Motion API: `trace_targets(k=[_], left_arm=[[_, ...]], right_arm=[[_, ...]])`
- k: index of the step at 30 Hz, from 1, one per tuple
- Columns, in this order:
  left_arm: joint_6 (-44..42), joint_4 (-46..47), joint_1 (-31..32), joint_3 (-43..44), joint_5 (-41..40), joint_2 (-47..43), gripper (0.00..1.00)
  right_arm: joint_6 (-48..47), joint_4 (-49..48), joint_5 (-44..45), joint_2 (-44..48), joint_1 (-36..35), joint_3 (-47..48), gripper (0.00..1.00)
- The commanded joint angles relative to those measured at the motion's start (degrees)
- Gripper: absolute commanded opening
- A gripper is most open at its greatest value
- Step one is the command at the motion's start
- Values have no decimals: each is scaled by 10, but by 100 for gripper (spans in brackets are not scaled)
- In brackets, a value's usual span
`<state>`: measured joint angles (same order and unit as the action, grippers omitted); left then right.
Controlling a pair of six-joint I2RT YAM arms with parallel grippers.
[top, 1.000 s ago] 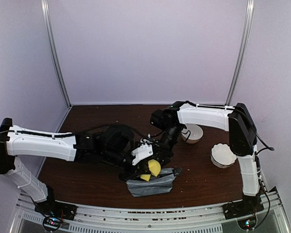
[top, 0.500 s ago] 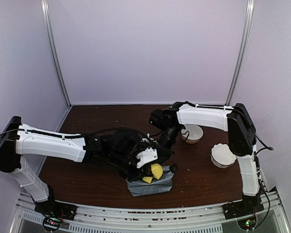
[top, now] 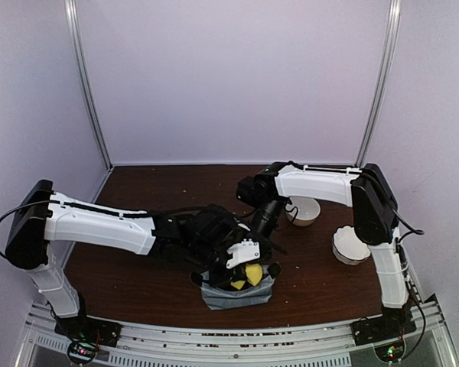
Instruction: Sort the hair-cutting tools
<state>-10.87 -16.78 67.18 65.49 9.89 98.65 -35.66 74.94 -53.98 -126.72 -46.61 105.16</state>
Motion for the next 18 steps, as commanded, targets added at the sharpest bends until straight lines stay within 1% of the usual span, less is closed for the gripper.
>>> trace_targets(k=[1,4,9,13,15,18], left_arm=[[-24,-23,-1,-1,-25,5,0],[-18,-35,-2,-10,-26,2,0],[-9,-35,0,-26,6,-9,0],[-11,-52,3,-16,-5,6,0],[-9,-71,7,-1,-35,19,0],[4,-115,8,33,-105,38,0]], right_arm=[[-7,24,-36,-7,6,25,1],[-4,27,-44,-10,11,32,1],[12,13,-51,-11,14,30,1],[14,16,-61,-16,14,35,1],[14,18,-63,-16,14,35,1],[10,23,-65,-15,14,34,1]])
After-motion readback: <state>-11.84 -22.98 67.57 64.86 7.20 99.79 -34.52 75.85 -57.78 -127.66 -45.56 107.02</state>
